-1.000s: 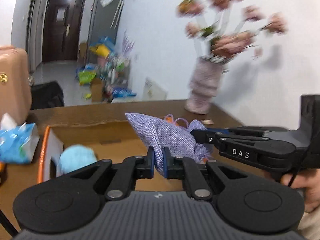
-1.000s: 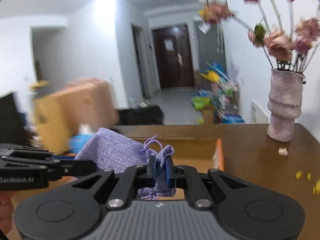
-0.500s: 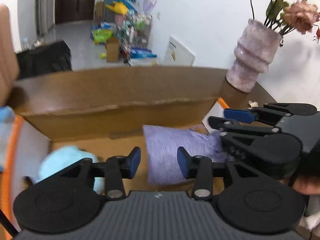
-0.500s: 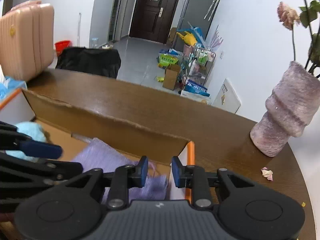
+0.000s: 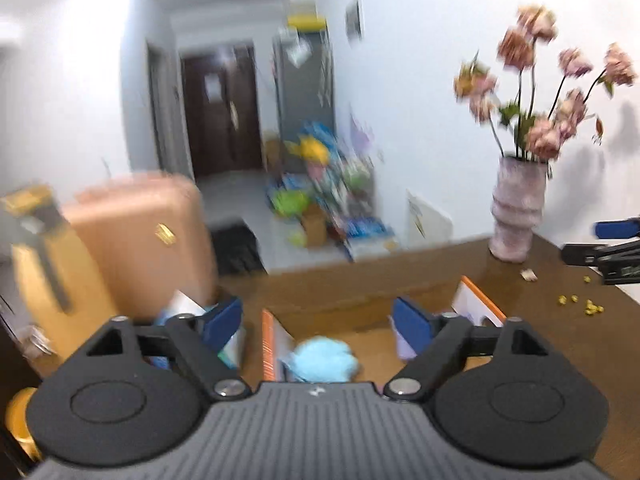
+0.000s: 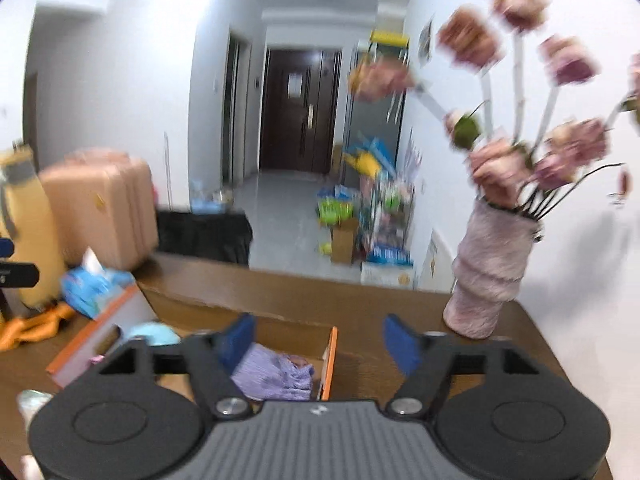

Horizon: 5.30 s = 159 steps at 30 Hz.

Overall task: Organize soft objects
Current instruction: 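Open both grippers to drop the lavender sachet into the box, then withdraw both grippers back above the remaining items on the table, then reach both grippers to the small clear packet and close on it, then carry the clear packet with both grippers into the box and open them, then withdraw both open grippers from the box back over the table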

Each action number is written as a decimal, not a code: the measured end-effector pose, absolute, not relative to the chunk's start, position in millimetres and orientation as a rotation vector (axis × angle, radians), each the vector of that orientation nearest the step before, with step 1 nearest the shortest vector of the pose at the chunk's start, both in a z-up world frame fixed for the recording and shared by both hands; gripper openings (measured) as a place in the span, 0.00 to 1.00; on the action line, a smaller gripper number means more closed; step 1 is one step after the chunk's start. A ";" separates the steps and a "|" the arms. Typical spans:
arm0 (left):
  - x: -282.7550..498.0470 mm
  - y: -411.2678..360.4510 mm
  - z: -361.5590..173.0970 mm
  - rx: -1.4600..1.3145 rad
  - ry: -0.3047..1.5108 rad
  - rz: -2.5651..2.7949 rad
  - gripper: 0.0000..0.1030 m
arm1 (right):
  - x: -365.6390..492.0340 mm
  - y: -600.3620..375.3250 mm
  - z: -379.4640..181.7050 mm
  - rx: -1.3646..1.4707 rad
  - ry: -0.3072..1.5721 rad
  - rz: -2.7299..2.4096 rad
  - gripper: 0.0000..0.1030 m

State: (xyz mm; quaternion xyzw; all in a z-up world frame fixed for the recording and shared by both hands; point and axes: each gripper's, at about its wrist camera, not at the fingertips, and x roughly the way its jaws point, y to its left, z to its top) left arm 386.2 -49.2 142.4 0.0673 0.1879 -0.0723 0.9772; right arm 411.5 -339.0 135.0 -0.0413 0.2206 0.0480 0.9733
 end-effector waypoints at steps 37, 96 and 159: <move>99.1 -31.6 -22.6 0.093 0.326 -0.110 1.00 | 73.4 -283.1 -26.9 0.042 0.271 0.139 0.87; 308.8 -87.7 -63.6 -0.315 0.625 -0.030 0.38 | 266.9 -272.8 -42.8 0.037 0.583 0.231 0.15; 461.5 -8.3 105.7 0.057 0.516 -0.139 0.84 | 522.7 -262.0 81.1 0.072 0.667 0.197 0.51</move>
